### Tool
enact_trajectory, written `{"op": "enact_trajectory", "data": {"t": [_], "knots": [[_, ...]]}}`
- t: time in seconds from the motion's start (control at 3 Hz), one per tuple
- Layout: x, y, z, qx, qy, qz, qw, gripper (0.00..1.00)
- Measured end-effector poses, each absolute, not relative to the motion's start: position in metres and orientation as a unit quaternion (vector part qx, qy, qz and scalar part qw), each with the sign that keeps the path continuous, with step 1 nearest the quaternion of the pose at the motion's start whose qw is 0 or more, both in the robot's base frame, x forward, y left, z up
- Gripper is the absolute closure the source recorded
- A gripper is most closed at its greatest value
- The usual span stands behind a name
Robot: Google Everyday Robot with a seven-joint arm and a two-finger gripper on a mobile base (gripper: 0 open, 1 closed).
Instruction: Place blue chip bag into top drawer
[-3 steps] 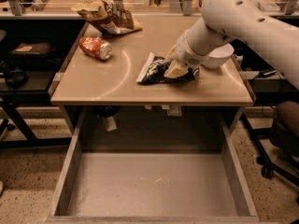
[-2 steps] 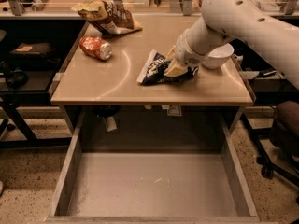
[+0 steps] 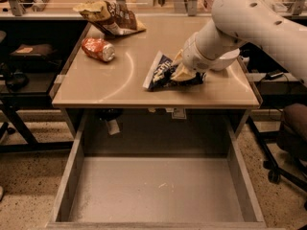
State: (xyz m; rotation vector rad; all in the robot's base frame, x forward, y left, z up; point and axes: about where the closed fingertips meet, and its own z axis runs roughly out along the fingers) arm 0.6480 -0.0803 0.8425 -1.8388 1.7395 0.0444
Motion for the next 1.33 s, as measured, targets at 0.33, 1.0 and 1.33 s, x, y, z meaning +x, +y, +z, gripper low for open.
{"op": "enact_trajectory", "data": {"t": [0.33, 1.0, 1.33], "knots": [[0.605, -0.087, 0.86, -0.696, 0.644, 0.02, 0.317, 1.0], [0.473, -0.117, 0.874, -0.68, 0.644, 0.002, 0.352, 1.0], [0.427, -0.119, 0.827, -0.658, 0.669, 0.02, 0.345, 1.0]]}}
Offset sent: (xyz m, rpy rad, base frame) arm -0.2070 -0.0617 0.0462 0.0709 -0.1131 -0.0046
